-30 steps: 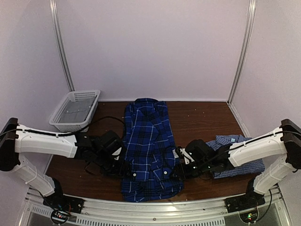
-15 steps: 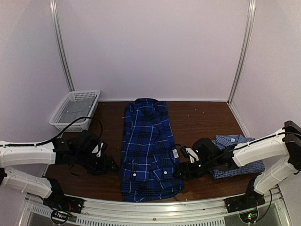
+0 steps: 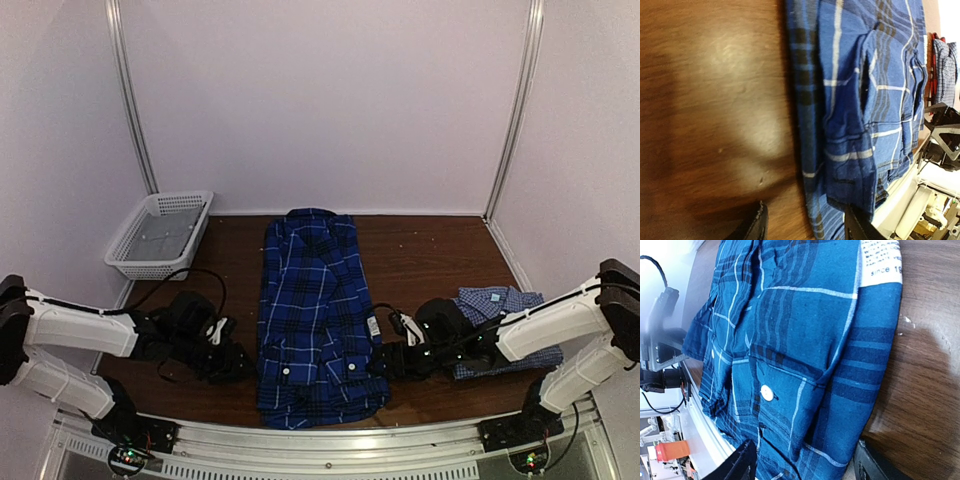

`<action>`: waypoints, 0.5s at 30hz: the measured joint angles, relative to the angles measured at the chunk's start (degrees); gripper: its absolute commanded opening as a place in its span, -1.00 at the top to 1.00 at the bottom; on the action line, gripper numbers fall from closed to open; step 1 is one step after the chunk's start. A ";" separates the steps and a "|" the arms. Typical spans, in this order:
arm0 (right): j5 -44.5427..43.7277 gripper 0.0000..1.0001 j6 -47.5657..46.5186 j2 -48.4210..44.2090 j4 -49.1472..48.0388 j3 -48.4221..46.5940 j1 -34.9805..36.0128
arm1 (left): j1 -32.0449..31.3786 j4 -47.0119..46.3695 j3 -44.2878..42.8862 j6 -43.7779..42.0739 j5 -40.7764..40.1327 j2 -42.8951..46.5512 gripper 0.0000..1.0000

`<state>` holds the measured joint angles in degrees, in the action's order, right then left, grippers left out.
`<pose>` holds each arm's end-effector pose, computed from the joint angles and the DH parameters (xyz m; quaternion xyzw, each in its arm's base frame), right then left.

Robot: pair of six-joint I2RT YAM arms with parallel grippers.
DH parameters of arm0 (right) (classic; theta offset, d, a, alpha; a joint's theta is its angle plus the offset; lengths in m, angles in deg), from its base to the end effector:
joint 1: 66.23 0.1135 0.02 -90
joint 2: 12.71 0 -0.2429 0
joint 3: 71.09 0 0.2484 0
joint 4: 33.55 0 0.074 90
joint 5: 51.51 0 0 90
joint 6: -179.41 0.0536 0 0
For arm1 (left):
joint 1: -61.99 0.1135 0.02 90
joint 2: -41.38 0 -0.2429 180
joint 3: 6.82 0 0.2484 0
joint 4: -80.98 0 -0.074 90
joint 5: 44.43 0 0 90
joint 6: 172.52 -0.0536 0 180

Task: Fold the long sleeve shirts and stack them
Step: Pick up the rectangle-folded shirt from the center of the board.

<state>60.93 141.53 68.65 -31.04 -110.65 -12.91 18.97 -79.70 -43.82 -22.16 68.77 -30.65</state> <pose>0.1372 0.2184 0.1018 -0.0850 0.9031 0.4116 0.0880 0.1467 -0.1657 0.1018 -0.0797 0.9312 -0.3540 0.0357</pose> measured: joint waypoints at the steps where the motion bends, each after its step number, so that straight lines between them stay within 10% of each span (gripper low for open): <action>1: -0.07 -0.33 0.48 -0.04 -0.52 0.28 -0.02 | 0.11 -0.83 0.02 0.00 0.31 -0.50 -0.04; 15: 0.55 -0.11 2.51 2.43 -4.85 0.63 -0.07 | 0.61 -11.78 0.20 1.03 5.14 -7.19 0.05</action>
<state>61.48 144.05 71.08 -35.89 -110.02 -12.97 19.58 -91.48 -43.63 -21.13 73.91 -37.84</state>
